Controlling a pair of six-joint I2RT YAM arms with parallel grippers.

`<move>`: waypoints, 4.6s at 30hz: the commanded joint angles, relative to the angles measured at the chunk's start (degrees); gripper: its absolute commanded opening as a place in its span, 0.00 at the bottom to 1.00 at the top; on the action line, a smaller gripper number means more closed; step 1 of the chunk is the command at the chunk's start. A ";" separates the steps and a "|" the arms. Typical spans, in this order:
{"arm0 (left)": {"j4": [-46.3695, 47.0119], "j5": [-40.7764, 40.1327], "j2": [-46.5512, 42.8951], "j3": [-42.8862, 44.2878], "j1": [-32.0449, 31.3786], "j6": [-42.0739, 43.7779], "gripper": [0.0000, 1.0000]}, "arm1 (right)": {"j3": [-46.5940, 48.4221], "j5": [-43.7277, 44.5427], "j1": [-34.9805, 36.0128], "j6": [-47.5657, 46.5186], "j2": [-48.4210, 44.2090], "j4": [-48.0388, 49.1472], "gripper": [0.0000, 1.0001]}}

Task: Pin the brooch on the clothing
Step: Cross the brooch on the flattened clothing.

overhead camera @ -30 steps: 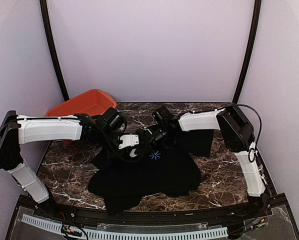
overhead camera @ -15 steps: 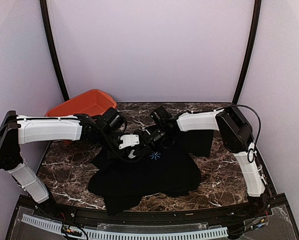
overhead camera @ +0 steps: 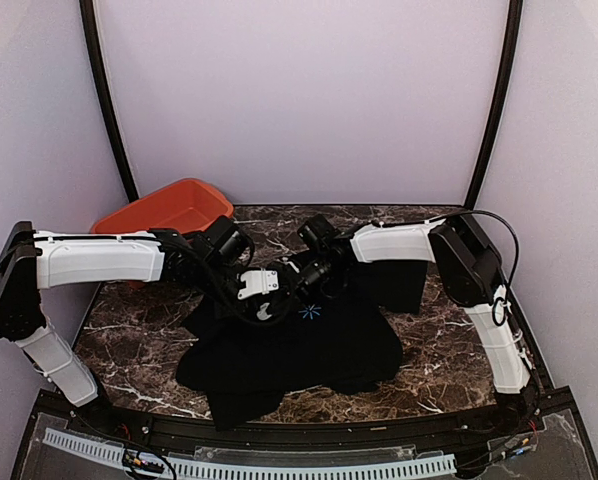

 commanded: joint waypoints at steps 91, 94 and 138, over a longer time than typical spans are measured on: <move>-1.02 1.99 -1.08 0.25 -0.79 -0.62 0.01 | 9.35 0.29 6.30 -16.24 2.02 -12.85 0.00; -1.03 1.86 -1.08 0.27 -0.75 -0.69 0.01 | 8.34 -0.32 6.25 -16.82 1.54 -12.65 0.00; -5.19 17.71 -0.17 2.20 -0.83 -0.19 0.38 | 0.75 -5.56 4.29 -37.51 -6.61 -20.31 0.00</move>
